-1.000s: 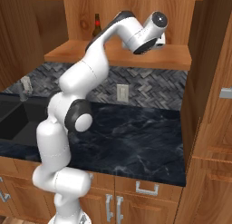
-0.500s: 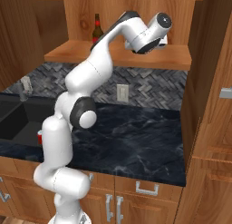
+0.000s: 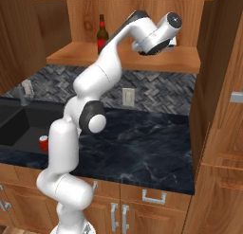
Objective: Open the cabinet directly in front. Then move the beer and the mug to the dining counter with the candle on it.
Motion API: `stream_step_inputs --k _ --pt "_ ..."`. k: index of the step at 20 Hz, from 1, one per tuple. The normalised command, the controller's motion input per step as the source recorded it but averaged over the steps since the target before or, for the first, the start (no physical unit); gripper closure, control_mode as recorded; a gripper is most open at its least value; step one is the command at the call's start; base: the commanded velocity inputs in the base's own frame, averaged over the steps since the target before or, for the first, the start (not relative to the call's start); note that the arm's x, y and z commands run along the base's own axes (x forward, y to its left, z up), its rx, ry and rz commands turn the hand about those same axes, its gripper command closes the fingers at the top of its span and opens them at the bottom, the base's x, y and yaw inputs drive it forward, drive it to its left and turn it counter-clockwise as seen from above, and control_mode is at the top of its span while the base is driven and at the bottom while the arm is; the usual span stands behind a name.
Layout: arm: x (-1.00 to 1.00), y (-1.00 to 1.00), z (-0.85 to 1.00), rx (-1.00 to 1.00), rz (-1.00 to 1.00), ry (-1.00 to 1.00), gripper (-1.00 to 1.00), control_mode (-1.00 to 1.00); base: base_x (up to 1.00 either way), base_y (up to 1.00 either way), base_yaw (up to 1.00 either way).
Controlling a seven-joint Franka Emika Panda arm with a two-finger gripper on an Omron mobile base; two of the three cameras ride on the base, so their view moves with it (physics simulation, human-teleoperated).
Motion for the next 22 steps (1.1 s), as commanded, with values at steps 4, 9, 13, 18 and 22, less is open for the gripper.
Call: stream_step_inputs --k 4,9,13,18,22 --pt "0.05 0.18 -0.13 0.0 0.02 0.04 -1.0 -1.0 0.0 0.0 0.0" --pt "0.01 0.42 -0.2 0.0 0.03 0.07 1.0 -1.0 0.0 0.0 0.0" --pt "0.02 0.28 -0.24 0.0 0.03 0.07 1.0 -1.0 0.0 0.0 0.0" --pt "0.0 0.1 -0.2 0.0 0.04 0.02 1.0 -1.0 0.0 0.0 0.0" --pt "0.0 0.01 -0.11 0.0 0.04 0.0 1.0 -1.0 0.0 0.0 0.0"
